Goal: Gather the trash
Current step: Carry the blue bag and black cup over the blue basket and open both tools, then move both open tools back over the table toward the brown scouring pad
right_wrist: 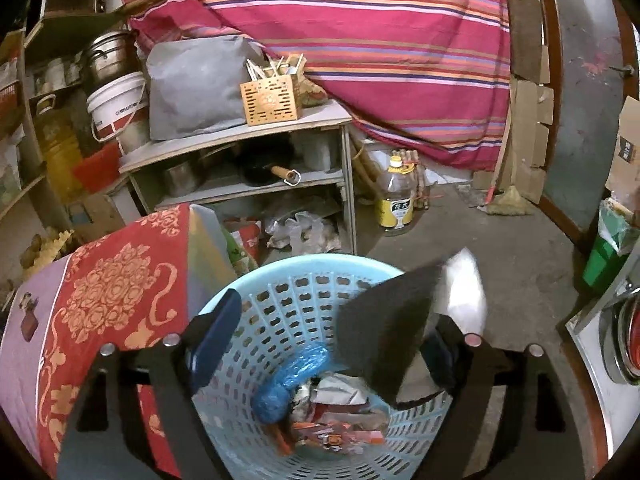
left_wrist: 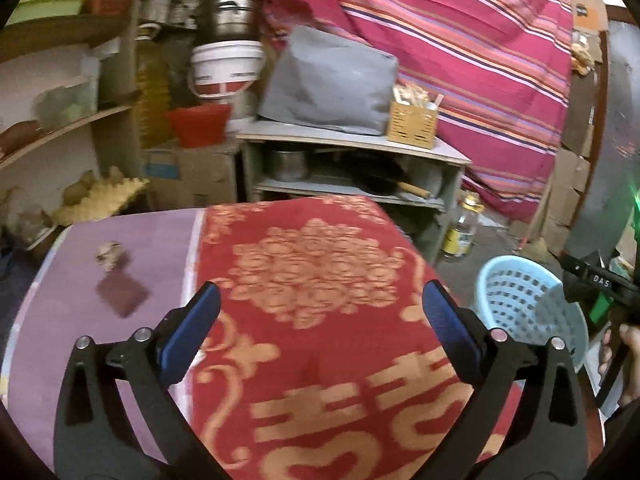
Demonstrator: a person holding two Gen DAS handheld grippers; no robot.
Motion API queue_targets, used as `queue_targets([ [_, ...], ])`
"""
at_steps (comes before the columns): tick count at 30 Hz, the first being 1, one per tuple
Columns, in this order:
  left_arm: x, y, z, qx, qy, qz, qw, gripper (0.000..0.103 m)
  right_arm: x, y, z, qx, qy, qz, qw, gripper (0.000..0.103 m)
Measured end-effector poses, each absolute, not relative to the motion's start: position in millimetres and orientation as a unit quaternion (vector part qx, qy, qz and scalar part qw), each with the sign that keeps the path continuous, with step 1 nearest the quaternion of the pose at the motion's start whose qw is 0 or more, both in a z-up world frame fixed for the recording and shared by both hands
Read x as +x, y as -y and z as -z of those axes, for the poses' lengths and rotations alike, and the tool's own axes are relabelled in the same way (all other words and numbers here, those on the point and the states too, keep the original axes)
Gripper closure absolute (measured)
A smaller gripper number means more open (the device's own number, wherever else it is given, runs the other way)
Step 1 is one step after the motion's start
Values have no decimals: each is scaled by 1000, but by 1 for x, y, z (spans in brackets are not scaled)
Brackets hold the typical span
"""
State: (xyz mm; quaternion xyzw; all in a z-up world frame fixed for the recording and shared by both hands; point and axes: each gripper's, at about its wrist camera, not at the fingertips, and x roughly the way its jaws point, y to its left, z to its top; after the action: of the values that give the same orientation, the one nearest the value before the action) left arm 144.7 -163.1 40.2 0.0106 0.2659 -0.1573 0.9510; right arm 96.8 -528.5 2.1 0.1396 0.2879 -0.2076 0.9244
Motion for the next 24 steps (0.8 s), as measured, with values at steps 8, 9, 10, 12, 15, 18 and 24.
queue_targets([
  [8,151,82,-44,-25,-268,102,958,6,111,484,-14,91,-275,238,927,6],
  [9,151,74,-44,-28,-269,98,958,6,113,483,-14,90,-277,241,926,5],
  [10,150,66,-43,-29,-269,92,958,6,116,483,-12,94,-283,242,923,5],
  [12,149,56,-43,-23,-267,78,960,6,119,486,-9,109,-289,251,917,5],
  [15,149,42,-40,-13,-264,60,963,6,121,484,-7,137,-286,236,919,5],
  [18,151,25,-38,-16,-266,49,963,6,125,471,-8,131,-280,229,923,5],
  [24,156,-2,-31,-26,-270,28,962,6,137,438,-8,128,-274,198,932,5],
])
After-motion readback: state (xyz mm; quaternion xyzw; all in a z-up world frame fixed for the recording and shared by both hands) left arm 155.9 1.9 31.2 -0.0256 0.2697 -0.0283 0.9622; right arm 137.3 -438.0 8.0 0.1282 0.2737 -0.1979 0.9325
